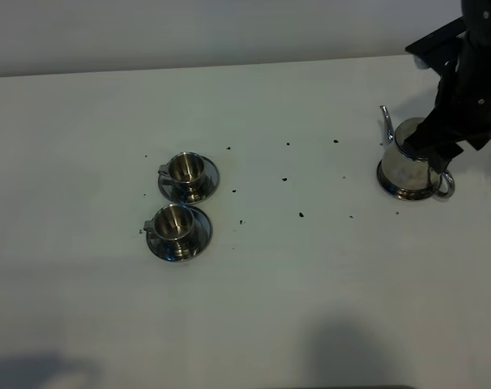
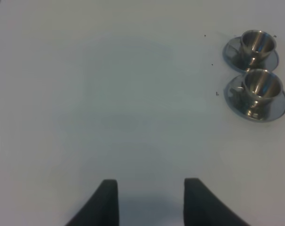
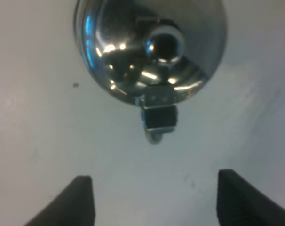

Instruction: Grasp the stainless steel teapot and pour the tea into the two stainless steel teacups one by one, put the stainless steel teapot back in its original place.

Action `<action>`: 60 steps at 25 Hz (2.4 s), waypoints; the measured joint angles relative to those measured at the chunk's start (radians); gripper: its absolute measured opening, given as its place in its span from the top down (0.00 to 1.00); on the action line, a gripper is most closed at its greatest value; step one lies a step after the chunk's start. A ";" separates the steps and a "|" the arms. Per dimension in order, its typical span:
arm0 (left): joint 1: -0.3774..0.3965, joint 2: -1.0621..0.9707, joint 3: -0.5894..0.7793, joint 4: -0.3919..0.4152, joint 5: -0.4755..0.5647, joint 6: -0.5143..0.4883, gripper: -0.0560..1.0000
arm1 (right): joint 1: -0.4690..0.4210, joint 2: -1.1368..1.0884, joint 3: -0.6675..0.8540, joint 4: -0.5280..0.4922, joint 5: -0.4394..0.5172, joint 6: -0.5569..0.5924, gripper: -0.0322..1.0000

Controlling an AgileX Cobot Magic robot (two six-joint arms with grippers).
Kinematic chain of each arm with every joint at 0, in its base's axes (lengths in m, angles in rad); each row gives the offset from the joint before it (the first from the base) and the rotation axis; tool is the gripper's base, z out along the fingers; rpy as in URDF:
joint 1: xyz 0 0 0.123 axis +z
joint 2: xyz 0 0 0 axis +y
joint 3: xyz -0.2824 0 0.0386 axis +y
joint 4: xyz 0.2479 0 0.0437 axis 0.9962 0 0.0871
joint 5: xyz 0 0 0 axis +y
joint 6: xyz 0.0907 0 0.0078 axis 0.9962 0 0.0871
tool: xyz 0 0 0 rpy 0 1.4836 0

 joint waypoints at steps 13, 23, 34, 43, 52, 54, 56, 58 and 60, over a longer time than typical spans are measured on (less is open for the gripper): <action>0.000 0.000 0.000 0.000 0.000 -0.001 0.60 | -0.054 0.022 0.000 0.063 -0.002 -0.121 0.45; 0.000 0.000 0.000 0.000 0.000 -0.002 0.60 | -0.060 0.046 0.000 0.109 -0.050 -0.169 0.45; 0.000 0.000 0.000 0.000 0.000 -0.002 0.60 | -0.060 0.092 0.000 0.109 -0.081 -0.160 0.45; 0.000 0.000 0.000 0.000 0.000 -0.002 0.60 | -0.072 0.135 0.000 0.084 -0.093 -0.134 0.45; 0.000 0.000 0.000 0.000 0.000 -0.001 0.60 | -0.092 0.143 0.000 0.059 -0.124 -0.131 0.45; 0.000 0.000 0.000 0.000 0.000 -0.001 0.60 | -0.093 0.143 0.000 0.057 -0.124 -0.131 0.45; 0.000 0.000 0.000 0.000 0.000 -0.001 0.60 | -0.093 0.143 0.000 0.056 -0.124 -0.131 0.45; 0.000 0.000 0.000 0.000 0.000 -0.001 0.60 | -0.093 0.147 0.000 0.058 -0.124 -0.131 0.45; 0.000 0.000 0.000 0.000 0.000 0.001 0.60 | -0.093 0.157 0.002 0.058 -0.124 -0.130 0.45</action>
